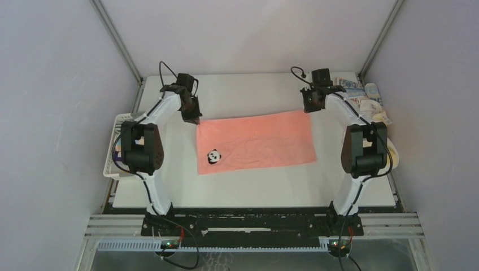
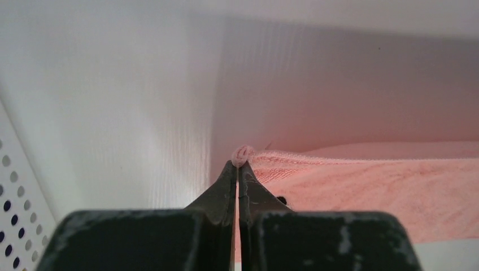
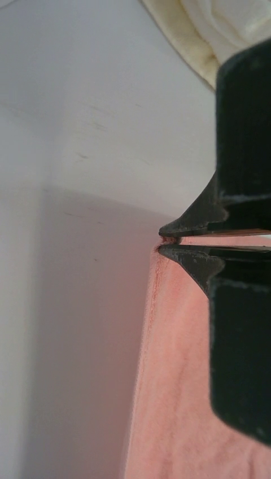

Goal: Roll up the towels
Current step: Fold the towel at the center of the board.

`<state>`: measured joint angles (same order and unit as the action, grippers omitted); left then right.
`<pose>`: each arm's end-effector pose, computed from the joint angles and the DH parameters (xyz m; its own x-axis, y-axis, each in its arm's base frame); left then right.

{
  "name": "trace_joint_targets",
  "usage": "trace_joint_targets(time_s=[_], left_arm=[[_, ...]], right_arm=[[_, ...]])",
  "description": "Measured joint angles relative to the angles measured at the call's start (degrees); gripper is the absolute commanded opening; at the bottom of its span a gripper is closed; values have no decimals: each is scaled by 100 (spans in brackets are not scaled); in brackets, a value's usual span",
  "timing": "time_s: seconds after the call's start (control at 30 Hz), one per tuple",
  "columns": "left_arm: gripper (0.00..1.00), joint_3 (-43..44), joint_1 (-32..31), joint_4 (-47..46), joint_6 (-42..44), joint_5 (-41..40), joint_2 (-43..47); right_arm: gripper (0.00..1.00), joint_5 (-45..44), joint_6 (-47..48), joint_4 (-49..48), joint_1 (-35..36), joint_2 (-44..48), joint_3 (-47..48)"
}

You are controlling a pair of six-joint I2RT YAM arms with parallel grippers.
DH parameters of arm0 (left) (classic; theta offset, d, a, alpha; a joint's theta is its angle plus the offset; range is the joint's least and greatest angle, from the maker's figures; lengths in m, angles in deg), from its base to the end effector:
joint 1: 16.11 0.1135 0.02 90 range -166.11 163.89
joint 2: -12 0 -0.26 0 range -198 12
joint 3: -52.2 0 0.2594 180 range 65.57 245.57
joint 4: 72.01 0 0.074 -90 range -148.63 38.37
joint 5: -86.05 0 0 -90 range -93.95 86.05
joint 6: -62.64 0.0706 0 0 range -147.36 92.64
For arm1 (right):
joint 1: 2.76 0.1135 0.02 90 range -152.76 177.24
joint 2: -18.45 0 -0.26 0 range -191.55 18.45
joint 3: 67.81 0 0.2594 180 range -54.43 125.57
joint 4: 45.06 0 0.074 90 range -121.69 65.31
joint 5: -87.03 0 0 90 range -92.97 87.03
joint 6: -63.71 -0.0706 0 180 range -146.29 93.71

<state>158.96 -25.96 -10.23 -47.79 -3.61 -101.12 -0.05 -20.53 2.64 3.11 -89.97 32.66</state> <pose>0.4273 -0.0746 0.1897 -0.9174 -0.1950 -0.3470 -0.1568 0.9783 -0.1351 0.4379 0.0486 0.2050 -0.8040 -0.1834 -0.5656 -0.2125 0.9770 -0.0148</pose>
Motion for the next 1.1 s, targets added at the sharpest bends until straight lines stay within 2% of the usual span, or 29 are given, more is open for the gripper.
trace_joint_targets(time_s=[0.47, 0.83, 1.1], left_arm=[[0, -2778, -177, -981, -599, 118, 1910], [0, -3585, -483, -1325, -957, -103, 2898], [0, -4011, -634, -1456, -1075, -223, 3307]], right_arm=[[0, 55, -986, -245, -20, 1517, -2151], [0, 157, -1644, -605, -378, 2518, -3241], [0, 354, -1906, -879, -518, 3005, -3755]])
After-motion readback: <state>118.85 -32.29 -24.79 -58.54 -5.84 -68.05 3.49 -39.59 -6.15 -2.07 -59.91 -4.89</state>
